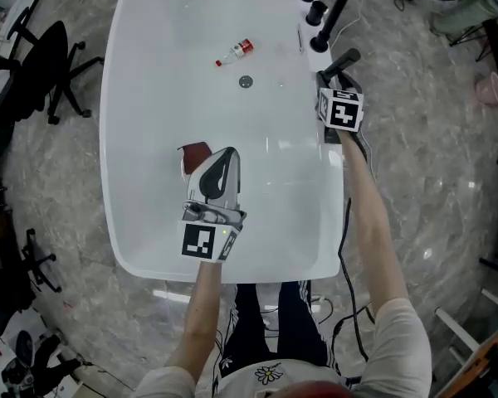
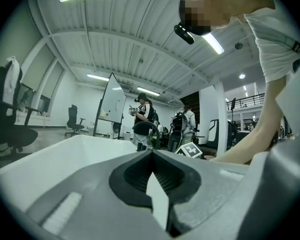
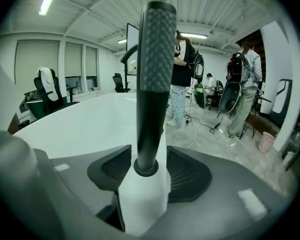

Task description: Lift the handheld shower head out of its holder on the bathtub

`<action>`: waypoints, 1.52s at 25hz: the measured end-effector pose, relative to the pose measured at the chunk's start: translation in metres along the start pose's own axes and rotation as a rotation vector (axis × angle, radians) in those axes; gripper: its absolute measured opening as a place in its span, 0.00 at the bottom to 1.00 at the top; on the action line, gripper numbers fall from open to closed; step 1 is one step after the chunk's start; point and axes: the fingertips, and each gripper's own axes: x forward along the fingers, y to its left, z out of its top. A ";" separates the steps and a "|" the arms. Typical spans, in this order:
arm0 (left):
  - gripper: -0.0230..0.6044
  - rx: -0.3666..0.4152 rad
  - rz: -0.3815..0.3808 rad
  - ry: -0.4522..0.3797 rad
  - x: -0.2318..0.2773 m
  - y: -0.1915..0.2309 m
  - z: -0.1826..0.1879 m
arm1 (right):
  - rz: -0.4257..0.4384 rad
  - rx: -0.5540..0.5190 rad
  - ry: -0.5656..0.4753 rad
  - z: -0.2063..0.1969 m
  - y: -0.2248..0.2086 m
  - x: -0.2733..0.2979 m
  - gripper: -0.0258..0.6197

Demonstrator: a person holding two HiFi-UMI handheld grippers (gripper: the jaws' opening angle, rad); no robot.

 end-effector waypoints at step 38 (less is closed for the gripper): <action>0.04 0.008 -0.074 -0.190 -0.041 -0.019 0.251 | -0.058 -0.042 -0.428 0.293 0.042 -0.273 0.28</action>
